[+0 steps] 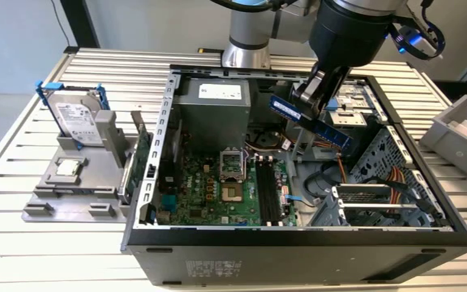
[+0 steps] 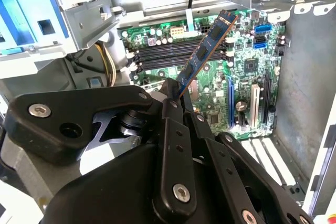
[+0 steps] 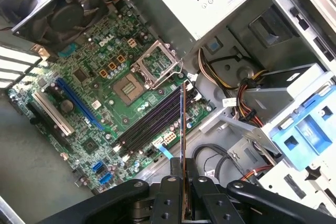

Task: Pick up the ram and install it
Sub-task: 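Insert the ram into the slot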

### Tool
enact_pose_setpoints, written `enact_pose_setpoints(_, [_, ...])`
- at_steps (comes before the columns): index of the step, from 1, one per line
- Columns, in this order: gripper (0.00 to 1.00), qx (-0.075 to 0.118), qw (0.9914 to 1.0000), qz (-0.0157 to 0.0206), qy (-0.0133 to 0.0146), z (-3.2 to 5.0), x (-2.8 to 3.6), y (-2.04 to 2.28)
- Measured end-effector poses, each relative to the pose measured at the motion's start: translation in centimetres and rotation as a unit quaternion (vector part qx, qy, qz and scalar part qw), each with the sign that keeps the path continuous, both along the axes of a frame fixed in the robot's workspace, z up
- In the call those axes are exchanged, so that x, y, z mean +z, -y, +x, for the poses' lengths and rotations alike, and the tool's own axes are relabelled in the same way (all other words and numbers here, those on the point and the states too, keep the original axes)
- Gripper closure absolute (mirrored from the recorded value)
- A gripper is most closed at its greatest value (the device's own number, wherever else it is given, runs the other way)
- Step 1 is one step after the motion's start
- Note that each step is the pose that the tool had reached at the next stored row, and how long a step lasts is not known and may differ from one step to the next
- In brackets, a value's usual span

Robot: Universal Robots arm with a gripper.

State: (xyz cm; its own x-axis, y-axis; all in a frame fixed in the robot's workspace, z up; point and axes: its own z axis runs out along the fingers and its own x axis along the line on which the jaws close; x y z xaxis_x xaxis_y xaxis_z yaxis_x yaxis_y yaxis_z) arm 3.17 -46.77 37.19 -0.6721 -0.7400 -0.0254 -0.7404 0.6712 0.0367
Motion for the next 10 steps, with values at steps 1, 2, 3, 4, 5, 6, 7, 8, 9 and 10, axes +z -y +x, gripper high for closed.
enact_pose_setpoints(1, [1.0, 0.0, 1.0, 0.0, 0.0, 0.0, 0.0, 0.0])
enact_pose_setpoints(2, [1.0, -0.001, 1.0, 0.0, 0.0, 0.0, 0.0, 0.0])
enact_pose_setpoints(3, [1.0, -0.001, 1.0, 0.0, -0.0001, 0.0, 0.0, 0.0])
enact_pose_setpoints(4, [1.0, -0.001, 1.0, 0.0, -0.0001, 0.0, 0.0, 0.0])
enact_pose_setpoints(5, [1.0, -0.002, 1.0, 0.0, -0.0002, 0.0, 0.0, 0.0])
enact_pose_setpoints(6, [1.0, -0.002, 1.0, 0.0001, -0.0002, 0.0, 0.0, 0.0])
enact_pose_setpoints(7, [1.0, -0.003, 1.0, 0.0, -0.0003, 0.0, 0.0, 0.0])
enact_pose_setpoints(8, [1.0, -0.003, 1.0, 0.0, -0.0004, 0.0, 0.0, 0.0])
enact_pose_setpoints(9, [1.0, -0.003, 0.99999, 0.0, -0.0005, -0.01, 0.0, 0.0])
enact_pose_setpoints(10, [1.0, -0.004, 0.99999, 0.0, -0.0006, -0.01, 0.0, 0.0])
